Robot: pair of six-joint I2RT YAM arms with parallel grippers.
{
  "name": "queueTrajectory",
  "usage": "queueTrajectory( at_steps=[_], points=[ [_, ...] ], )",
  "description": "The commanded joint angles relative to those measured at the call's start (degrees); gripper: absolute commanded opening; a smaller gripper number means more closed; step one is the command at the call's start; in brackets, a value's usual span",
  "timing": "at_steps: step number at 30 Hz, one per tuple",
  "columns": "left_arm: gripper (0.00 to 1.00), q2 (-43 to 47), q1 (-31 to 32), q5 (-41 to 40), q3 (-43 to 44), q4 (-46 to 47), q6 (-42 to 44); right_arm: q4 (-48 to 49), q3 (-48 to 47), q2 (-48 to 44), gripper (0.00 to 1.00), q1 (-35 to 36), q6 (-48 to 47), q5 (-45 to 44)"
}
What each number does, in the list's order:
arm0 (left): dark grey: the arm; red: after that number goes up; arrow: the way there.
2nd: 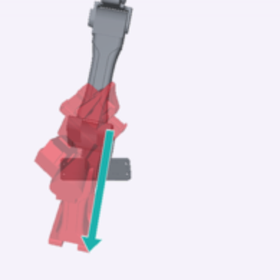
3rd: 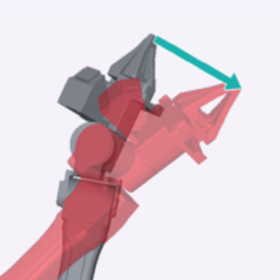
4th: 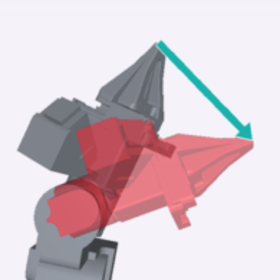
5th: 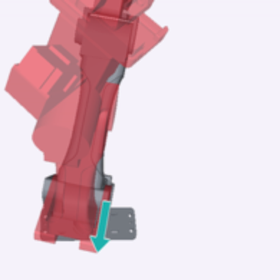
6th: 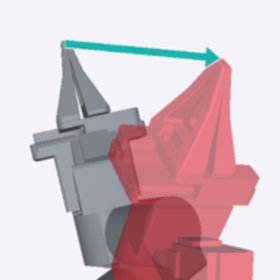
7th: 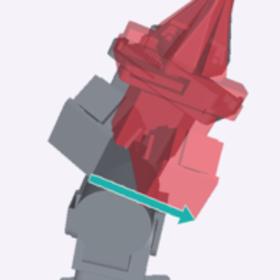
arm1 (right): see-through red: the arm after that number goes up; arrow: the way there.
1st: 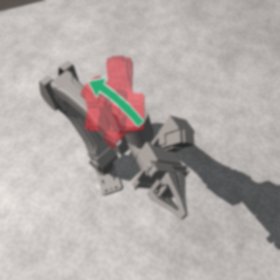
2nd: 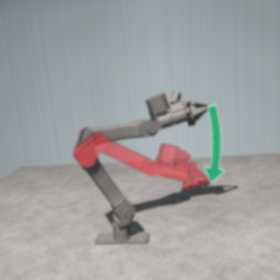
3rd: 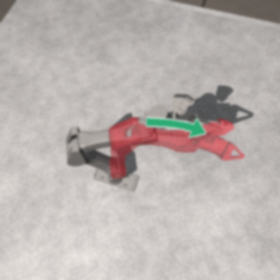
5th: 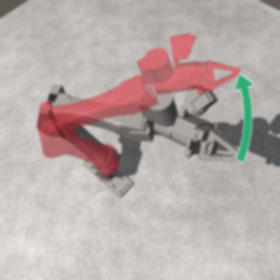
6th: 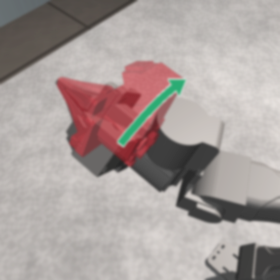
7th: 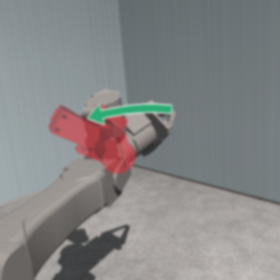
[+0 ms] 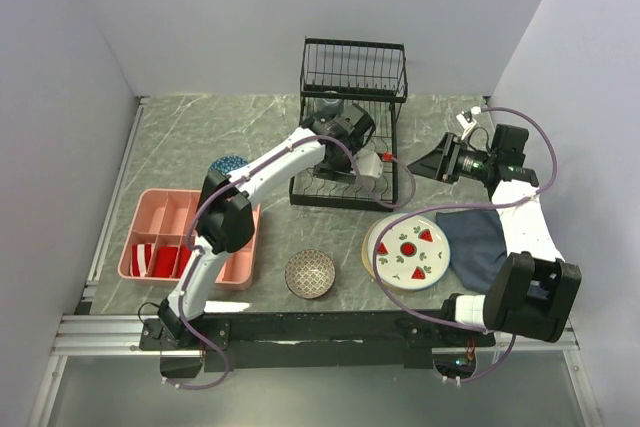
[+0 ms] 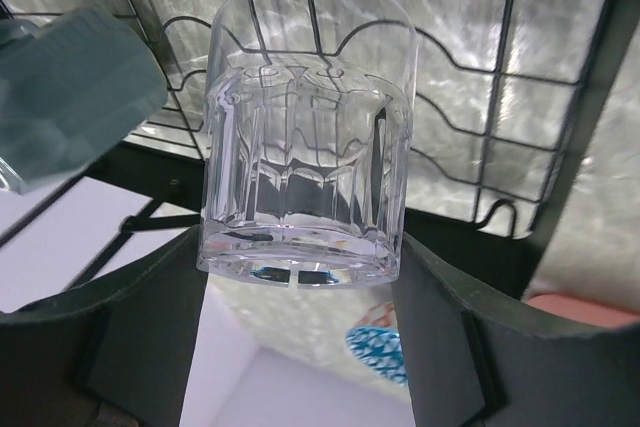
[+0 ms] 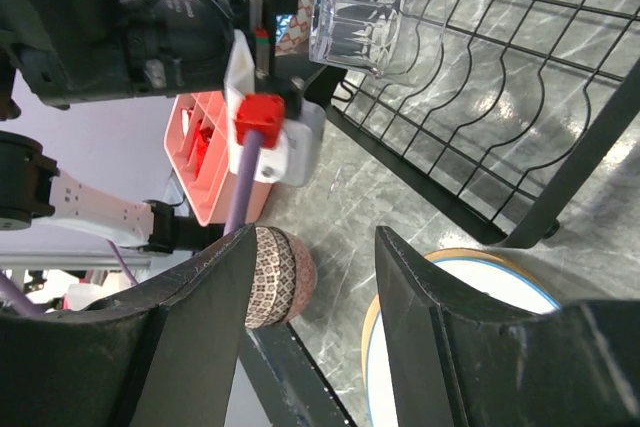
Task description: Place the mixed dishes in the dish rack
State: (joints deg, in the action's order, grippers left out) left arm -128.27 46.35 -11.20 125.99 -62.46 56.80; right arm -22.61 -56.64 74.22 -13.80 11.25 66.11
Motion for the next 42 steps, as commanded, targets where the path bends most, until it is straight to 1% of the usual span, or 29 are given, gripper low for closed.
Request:
queueTrajectory(
  at_steps=[1,4,7,8,13,16,19,23,27,30,32,34,36,37,39,40,41,42],
  points=[
    [0.55,-0.3,0.1,-5.6,2.1,-0.1,8.7,3.0,0.7,-2.3,0.58,-0.8,0.4,1.7],
    [0.58,-0.8,0.1,-4.7,2.1,0.6,10.2,2.0,0.7,-2.5,0.58,-1.2,-0.5,1.8],
    [0.65,-1.3,0.0,-3.7,2.2,1.2,11.1,1.1,0.7,-2.5,0.58,-1.8,-1.2,2.4],
    [0.69,-1.5,-0.1,-3.4,2.2,1.1,11.5,0.6,0.8,-2.5,0.58,-1.8,-1.4,2.4],
    [0.73,-3.4,-0.7,-0.4,4.8,-1.7,13.5,1.5,1.6,-2.5,0.57,-2.7,-0.4,3.1],
    [0.74,-4.4,-0.9,0.5,6.1,-3.3,14.7,0.7,1.3,-1.9,0.57,-2.8,-1.2,3.6],
    [0.79,-4.8,-1.0,0.1,6.1,-3.0,15.7,1.3,1.4,-1.6,0.57,-3.1,-0.7,3.9],
    [0.89,-5.0,-0.9,-0.1,6.0,-0.9,15.5,1.4,1.4,-1.5,0.57,-3.2,-0.6,3.9],
    [0.92,-3.8,-0.9,1.3,6.7,2.5,14.7,0.3,0.8,-1.6,0.57,-3.2,-1.9,4.3],
    [0.93,-1.1,-0.9,2.1,7.0,5.9,14.4,-2.3,-0.4,-1.5,0.57,-3.3,-4.4,3.9],
    [0.95,2.1,-0.9,2.7,6.7,8.4,14.0,-4.9,-1.9,-1.5,0.57,-3.3,-6.4,3.0],
    [0.98,6.0,-0.9,2.7,5.4,10.2,13.0,-6.4,-2.8,-1.8,0.57,-3.2,-9.5,1.8],
    [0.99,9.0,-1.0,3.1,4.1,11.4,11.6,-8.5,-4.2,-1.9,0.57,-3.1,-12.6,0.0],
    [0.99,12.0,-1.0,3.9,2.3,11.4,9.7,-8.6,-4.4,-2.1,0.57,-2.8,-13.1,-0.6],
    [1.00,15.0,-1.4,4.4,-0.4,10.6,7.5,-8.2,-4.4,-2.2,0.57,-2.4,-13.1,-1.8],
    [1.00,18.1,-1.7,4.7,-4.3,10.3,5.1,-8.1,-4.4,-2.1,0.57,-1.7,-12.9,-2.2],
    [0.97,19.6,-2.0,5.6,-6.5,10.0,4.0,-7.4,-4.3,-2.1,0.57,-1.1,-12.4,-2.8],
    [0.97,21.3,-2.7,5.8,-9.0,10.4,2.5,-6.9,-4.2,-2.2,0.57,-0.4,-12.0,-3.5]
  ],
)
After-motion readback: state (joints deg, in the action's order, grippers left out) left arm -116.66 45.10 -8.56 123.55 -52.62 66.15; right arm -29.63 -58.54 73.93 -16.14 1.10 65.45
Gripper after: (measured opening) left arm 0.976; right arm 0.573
